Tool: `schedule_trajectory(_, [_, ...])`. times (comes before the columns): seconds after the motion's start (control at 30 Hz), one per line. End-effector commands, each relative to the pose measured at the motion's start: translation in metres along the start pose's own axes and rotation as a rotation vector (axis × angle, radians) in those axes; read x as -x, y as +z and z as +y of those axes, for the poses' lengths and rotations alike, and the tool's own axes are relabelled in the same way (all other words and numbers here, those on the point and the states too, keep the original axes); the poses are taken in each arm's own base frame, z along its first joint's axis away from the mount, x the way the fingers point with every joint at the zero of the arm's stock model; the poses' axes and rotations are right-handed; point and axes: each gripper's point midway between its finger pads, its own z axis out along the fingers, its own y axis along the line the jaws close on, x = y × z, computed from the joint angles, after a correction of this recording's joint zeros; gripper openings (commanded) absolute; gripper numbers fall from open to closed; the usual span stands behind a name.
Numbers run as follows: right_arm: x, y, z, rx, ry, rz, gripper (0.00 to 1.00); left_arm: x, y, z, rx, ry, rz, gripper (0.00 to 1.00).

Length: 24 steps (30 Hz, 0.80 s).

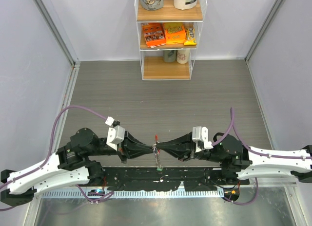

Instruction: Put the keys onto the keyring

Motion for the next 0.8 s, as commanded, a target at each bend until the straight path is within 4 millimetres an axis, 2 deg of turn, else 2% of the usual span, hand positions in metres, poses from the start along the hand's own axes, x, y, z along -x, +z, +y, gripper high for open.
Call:
schedule_trajectory(0.0, [0.056,0.007,-0.008,-0.050,0.009,-0.229,0.06,0.018,-0.001,0.013,0.090,-0.010,-0.091,0.00])
schedule_trajectory(0.07, [0.053,0.009,-0.007,-0.051,0.009,-0.235,0.05,0.021,-0.003,0.019,0.126,-0.015,-0.116,0.00])
schedule_trajectory(0.17, [0.059,0.008,-0.006,-0.048,0.014,-0.272,0.06,0.028,-0.005,0.023,0.154,-0.013,-0.157,0.00])
schedule_trajectory(0.43, [0.065,0.012,-0.008,-0.063,0.012,-0.337,0.05,0.040,-0.005,0.025,0.168,-0.014,-0.205,0.00])
schedule_trajectory(0.73, [0.062,0.024,-0.007,-0.105,-0.074,-0.383,0.05,0.047,-0.007,0.026,0.180,-0.022,-0.240,0.00])
schedule_trajectory(0.77, [0.057,0.027,-0.005,-0.108,-0.083,-0.371,0.05,0.049,-0.008,0.026,0.182,-0.022,-0.247,0.00])
